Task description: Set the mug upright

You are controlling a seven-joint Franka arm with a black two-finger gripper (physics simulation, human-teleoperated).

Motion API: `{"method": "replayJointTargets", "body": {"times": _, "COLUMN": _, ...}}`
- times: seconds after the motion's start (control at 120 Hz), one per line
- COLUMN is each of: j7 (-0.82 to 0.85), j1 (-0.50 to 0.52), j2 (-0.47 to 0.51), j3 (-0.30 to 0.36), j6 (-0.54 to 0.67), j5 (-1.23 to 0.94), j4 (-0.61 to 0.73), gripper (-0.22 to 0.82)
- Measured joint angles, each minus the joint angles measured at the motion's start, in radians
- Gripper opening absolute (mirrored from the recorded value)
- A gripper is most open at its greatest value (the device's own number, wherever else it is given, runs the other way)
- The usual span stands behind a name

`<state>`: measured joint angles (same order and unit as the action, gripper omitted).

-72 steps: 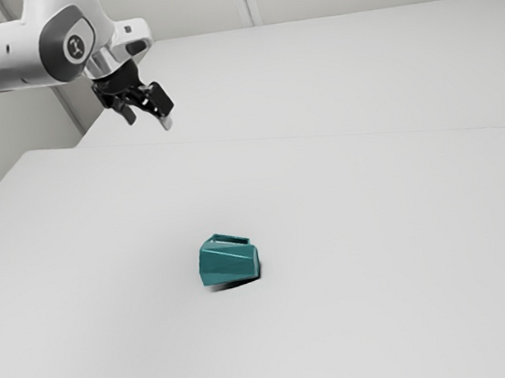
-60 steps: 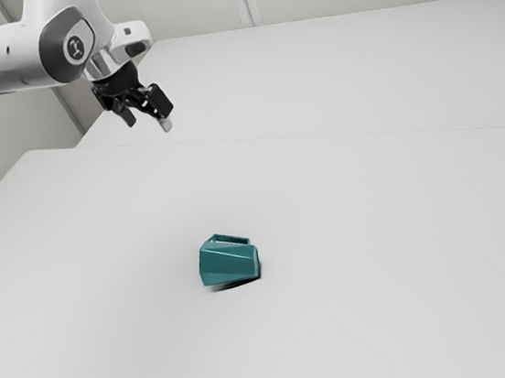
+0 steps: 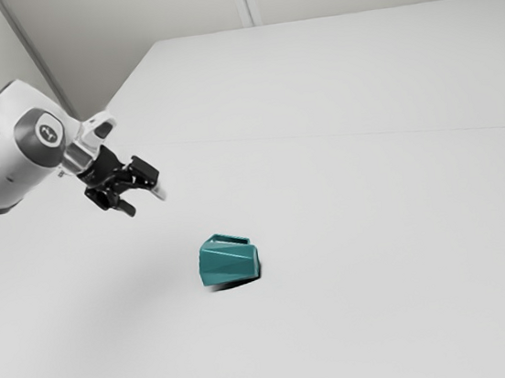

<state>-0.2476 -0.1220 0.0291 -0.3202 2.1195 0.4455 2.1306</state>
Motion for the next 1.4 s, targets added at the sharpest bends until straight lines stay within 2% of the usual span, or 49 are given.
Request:
{"method": "replayJointTargets", "body": {"times": 0.475, "j7": -0.099, "j1": -0.117, "j2": -0.064, "j3": 0.001, "j6": 0.095, "j5": 0.279, "j4": 0.148, "gripper": 0.6}}
{"method": "replayJointTargets", "body": {"times": 0.75, "j7": -0.216, "j1": -0.063, "j2": -0.106, "j3": 0.001, "j6": 0.069, "j5": 0.497, "j4": 0.175, "gripper": 0.6}}
{"method": "replayJointTargets", "body": {"times": 1.0, "j7": -0.33, "j1": -0.07, "j2": -0.111, "j3": 0.001, "j6": -0.001, "j5": 0.684, "j4": 0.219, "gripper": 0.59}}
{"method": "replayJointTargets", "body": {"times": 1.158, "j7": -0.383, "j1": -0.069, "j2": -0.128, "j3": 0.001, "j6": -0.027, "j5": 0.753, "j4": 0.222, "gripper": 0.44}}
{"method": "replayJointTargets", "body": {"times": 1.325, "j7": -0.425, "j1": -0.069, "j2": -0.136, "j3": 0.001, "j6": -0.04, "j5": 0.793, "j4": 0.224, "gripper": 0.13}}
{"method": "replayJointTargets", "body": {"times": 1.4, "j7": -0.441, "j1": -0.069, "j2": -0.138, "j3": 0.001, "j6": -0.043, "j5": 0.804, "j4": 0.223, "gripper": 0.02}}
